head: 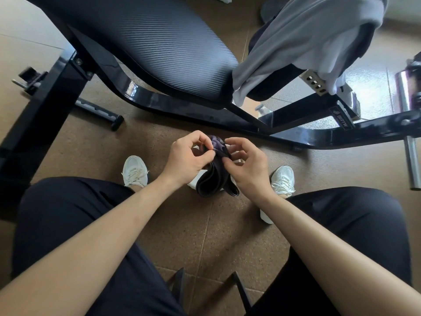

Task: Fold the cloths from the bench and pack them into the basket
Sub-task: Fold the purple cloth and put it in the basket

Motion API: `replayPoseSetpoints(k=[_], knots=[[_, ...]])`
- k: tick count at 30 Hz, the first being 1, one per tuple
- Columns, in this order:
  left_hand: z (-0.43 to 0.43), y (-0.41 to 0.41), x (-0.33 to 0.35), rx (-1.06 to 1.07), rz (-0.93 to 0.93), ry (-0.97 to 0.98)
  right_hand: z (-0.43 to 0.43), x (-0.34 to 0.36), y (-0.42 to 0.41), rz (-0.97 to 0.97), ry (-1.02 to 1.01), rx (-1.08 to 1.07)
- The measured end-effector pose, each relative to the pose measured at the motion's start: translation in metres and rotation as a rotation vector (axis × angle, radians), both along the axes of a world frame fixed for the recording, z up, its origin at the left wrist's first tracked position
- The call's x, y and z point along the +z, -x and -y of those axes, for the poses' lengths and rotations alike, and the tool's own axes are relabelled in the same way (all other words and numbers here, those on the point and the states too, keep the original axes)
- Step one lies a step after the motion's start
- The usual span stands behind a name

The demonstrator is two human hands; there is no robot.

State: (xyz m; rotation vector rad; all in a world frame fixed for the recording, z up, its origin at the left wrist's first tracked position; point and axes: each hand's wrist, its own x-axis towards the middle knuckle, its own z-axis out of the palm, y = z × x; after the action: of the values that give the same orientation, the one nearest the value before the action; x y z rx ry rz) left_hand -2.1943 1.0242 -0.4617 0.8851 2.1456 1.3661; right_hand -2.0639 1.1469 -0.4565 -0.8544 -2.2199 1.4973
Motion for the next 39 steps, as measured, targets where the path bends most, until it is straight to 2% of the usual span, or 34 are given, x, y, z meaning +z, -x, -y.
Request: replayPoseSetpoints(k=[2, 5, 7, 10, 16, 17, 20, 21, 24, 26, 29, 33, 36, 39], knots=[[-0.001, 0.000, 0.000, -0.006, 0.067, -0.021, -0.002, 0.001, 0.000, 0.016, 0.003, 0.006], [0.000, 0.000, 0.003, 0.009, 0.312, -0.081, -0.004, 0.002, -0.001, 0.026, 0.059, -0.008], [0.001, 0.001, 0.005, -0.001, 0.398, -0.100, -0.006, 0.003, -0.001, 0.012, 0.131, -0.018], [0.003, 0.001, 0.007, -0.041, 0.410, -0.092, -0.007, 0.004, -0.002, -0.003, 0.198, 0.009], [0.002, 0.002, 0.010, -0.097, 0.386, -0.075, -0.014, 0.001, -0.002, 0.028, 0.121, 0.066], [0.003, 0.006, 0.011, -0.070, 0.305, -0.075, -0.018, 0.002, -0.003, 0.023, 0.129, 0.079], [0.010, 0.031, 0.006, -0.051, -0.172, 0.009, -0.033, 0.009, -0.008, 0.029, 0.205, 0.171], [0.012, 0.037, 0.005, -0.098, -0.239, 0.070, -0.038, 0.013, -0.010, 0.035, 0.240, 0.214], [0.014, 0.046, -0.002, -0.308, -0.266, 0.301, -0.049, 0.019, -0.015, 0.057, 0.292, 0.331], [0.014, 0.044, -0.007, -0.382, -0.214, 0.372, -0.055, 0.019, -0.018, 0.048, 0.313, 0.358], [0.015, 0.044, -0.010, -0.332, -0.086, 0.354, -0.061, 0.016, -0.020, 0.044, 0.305, 0.298], [0.015, 0.046, -0.007, -0.192, 0.199, 0.176, -0.059, 0.012, -0.020, 0.066, 0.199, 0.173], [0.012, 0.039, -0.006, -0.035, 0.400, 0.014, -0.052, 0.013, -0.019, 0.043, 0.135, 0.185], [0.008, 0.034, -0.007, 0.044, 0.327, 0.003, -0.045, 0.011, -0.015, 0.080, 0.055, 0.228]])
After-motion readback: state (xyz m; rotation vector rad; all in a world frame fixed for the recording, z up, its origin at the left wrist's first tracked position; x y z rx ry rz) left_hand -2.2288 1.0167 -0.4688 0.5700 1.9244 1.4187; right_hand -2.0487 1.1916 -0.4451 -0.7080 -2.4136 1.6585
